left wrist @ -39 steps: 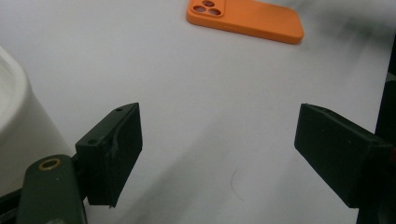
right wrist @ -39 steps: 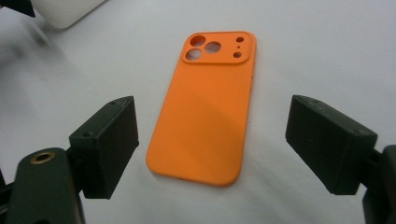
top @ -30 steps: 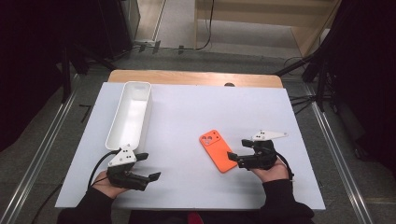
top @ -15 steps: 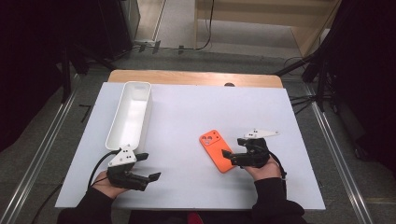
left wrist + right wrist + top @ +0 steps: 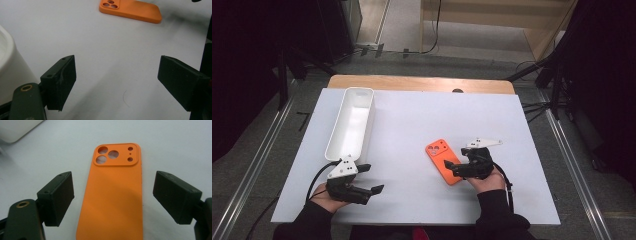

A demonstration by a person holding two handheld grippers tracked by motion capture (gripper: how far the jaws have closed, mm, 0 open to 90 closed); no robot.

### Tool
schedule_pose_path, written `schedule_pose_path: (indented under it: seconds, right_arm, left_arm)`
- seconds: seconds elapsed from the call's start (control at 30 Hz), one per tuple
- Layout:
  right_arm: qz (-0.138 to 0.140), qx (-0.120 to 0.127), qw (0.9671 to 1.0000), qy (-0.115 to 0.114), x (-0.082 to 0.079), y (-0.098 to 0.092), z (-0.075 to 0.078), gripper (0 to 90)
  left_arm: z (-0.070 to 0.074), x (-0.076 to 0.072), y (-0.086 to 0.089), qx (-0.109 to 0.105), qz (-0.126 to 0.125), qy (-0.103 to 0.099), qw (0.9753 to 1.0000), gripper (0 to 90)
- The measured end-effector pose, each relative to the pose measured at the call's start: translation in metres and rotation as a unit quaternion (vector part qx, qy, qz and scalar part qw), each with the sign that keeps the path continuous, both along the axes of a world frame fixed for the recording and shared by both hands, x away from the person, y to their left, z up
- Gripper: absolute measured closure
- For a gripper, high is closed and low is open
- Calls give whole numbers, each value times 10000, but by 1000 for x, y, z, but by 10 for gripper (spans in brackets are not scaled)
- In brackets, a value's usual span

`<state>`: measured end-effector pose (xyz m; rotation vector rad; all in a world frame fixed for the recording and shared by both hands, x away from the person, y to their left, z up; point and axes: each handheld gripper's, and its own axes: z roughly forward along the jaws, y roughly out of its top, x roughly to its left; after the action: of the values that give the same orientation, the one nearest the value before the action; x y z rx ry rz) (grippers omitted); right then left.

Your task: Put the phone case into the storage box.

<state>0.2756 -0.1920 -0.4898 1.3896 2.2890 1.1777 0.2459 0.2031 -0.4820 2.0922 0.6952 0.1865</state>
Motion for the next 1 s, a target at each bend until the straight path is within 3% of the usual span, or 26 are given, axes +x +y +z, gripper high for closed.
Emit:
schedule_pose_path:
  seconds: [0.23,0.43,0.67,1.0]
  right_arm:
    - [-255,262,9991,-237,-3,-1,-6,158]
    - [-414,202,9978,-483,-7,-2,-12,158]
    - [-450,290,9973,-498,-8,1,-20,158]
    - [-424,147,9982,-398,-7,9,-31,157]
  left_arm:
    - [0,0,0,-3,-7,-6,10000,156]
    - [0,0,0,-11,-8,-6,10000,156]
    - [0,0,1,-13,-8,0,10000,156]
    - [0,1,1,-17,3,-16,10000,156]
